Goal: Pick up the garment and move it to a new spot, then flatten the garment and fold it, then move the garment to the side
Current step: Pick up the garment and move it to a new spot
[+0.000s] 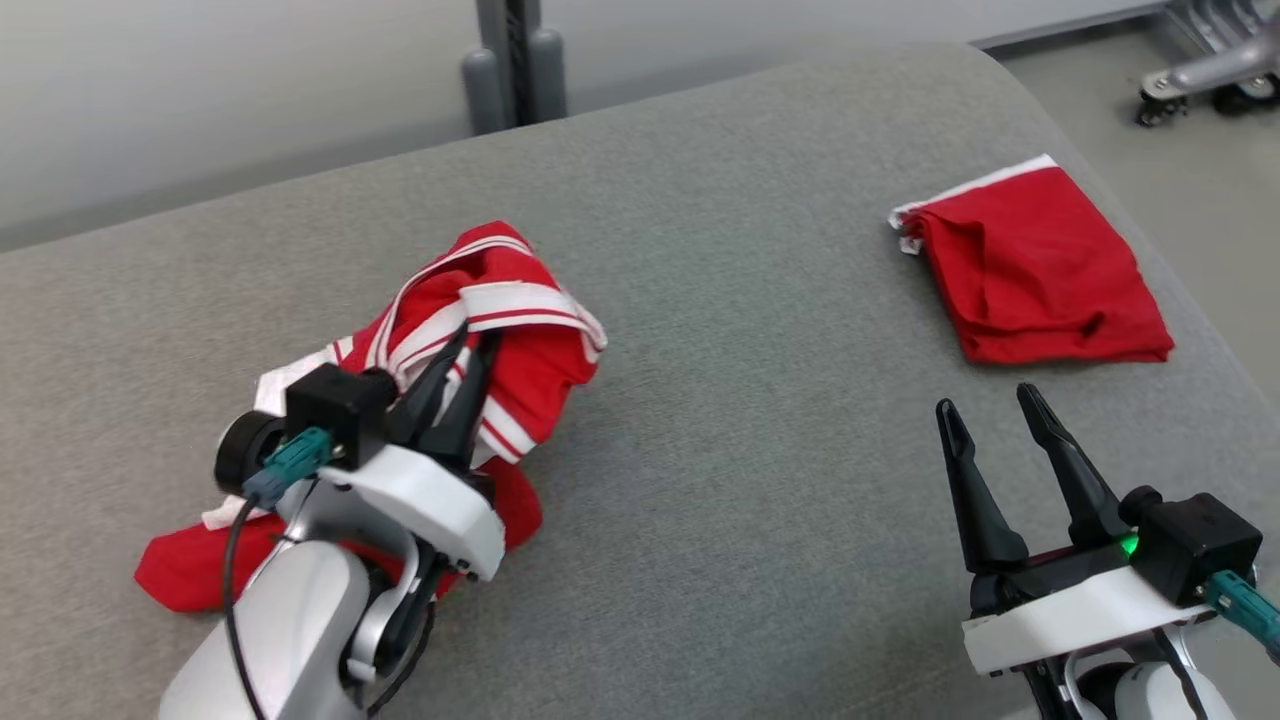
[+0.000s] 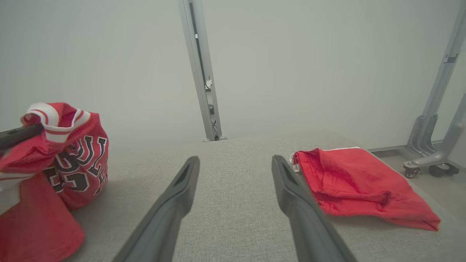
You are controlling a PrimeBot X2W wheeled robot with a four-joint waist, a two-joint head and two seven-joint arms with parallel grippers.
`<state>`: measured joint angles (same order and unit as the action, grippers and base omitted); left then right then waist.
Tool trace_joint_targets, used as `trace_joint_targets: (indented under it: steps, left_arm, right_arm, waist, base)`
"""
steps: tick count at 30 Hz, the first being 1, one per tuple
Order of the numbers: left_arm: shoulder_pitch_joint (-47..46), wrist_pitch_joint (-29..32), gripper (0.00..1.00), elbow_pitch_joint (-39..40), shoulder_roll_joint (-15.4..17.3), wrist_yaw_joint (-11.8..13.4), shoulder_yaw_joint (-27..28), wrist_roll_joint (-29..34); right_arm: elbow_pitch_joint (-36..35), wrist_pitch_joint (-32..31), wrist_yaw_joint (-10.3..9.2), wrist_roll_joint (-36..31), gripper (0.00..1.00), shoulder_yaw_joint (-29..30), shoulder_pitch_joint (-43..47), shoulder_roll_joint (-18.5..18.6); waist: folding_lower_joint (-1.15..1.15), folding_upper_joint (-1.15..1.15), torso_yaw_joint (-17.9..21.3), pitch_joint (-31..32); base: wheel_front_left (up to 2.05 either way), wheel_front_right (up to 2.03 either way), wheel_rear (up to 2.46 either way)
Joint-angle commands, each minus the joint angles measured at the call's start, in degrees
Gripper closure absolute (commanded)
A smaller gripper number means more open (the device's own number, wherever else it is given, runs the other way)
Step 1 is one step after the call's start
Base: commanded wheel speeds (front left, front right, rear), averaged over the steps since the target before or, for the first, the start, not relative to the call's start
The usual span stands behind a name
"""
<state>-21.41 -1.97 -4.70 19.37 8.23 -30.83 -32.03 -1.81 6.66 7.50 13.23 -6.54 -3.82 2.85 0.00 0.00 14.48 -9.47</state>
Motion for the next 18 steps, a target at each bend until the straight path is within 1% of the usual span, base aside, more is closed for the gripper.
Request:
trace_joint_targets:
  steps: [1, 5, 6, 9, 10, 11, 12, 15, 18]
  left_arm:
    - [-2.8, -0.2, 1.00, -2.4, -1.1, -1.1, -1.2, 0.8]
    - [-6.2, -0.1, 1.00, -8.7, -3.7, -3.4, -3.5, 1.0]
    - [-6.2, -0.1, 1.00, -8.7, -3.7, -3.4, -3.5, 1.0]
    - [-7.8, -0.7, 1.00, -13.4, -5.3, -5.0, -4.3, 0.2]
    - [-8.1, -0.9, 0.96, -14.7, -5.9, -5.4, -4.4, 0.0]
    - [-8.3, -1.5, 0.52, -15.9, -6.2, -5.7, -4.5, 0.0]
    - [-8.4, -1.6, 0.00, -16.8, -6.6, -6.6, -4.9, -0.4]
    - [-8.8, -3.3, 0.00, -18.6, -7.8, -8.4, -5.4, -1.0]
    - [-8.3, -5.2, 0.00, -19.0, -8.2, -9.7, -6.2, -0.6]
  right_arm:
    - [0.2, 0.8, -0.02, 0.5, 0.00, -0.2, -0.9, 0.2]
    - [1.1, 1.9, -0.02, 1.3, 0.00, -0.8, -1.7, 0.2]
    - [1.1, 1.9, -0.02, 1.3, 0.00, -0.8, -1.7, 0.2]
    - [1.8, 2.6, -0.02, 1.8, 0.00, -1.2, -1.9, 0.2]
    - [2.1, 2.9, -0.02, 1.9, 0.00, -1.1, -1.8, 0.2]
    - [2.2, 3.1, -0.02, 2.0, 0.00, -1.0, -1.8, 0.2]
    - [2.4, 3.2, -0.02, 2.0, 0.00, -0.9, -1.8, 0.2]
    - [3.2, 3.6, -0.02, 1.7, 0.00, 0.1, -1.4, 0.2]
    - [3.8, 3.7, -0.02, 1.3, 0.00, 1.1, -1.3, 0.2]
  waist:
    - [0.00, 0.00, 5.0, -3.9]
    - [0.00, 0.00, 8.0, -5.8]
    - [0.00, 0.00, 8.0, -5.8]
    - [0.00, 0.00, 9.4, -6.5]
    - [0.00, 0.00, 9.6, -6.6]
    - [0.00, 0.00, 9.7, -6.6]
    - [0.00, 0.00, 9.6, -6.6]
    - [0.00, 0.00, 8.5, -6.1]
    - [0.00, 0.00, 6.5, -5.0]
  base:
    - [0.00, 0.00, 0.00]
    - [0.00, 0.00, 0.00]
    - [0.00, 0.00, 0.00]
    - [0.00, 0.00, 0.00]
    - [0.00, 0.00, 0.00]
    - [0.00, 0.00, 0.00]
    - [0.00, 0.00, 0.00]
    - [0.00, 0.00, 0.00]
    - [0.00, 0.00, 0.00]
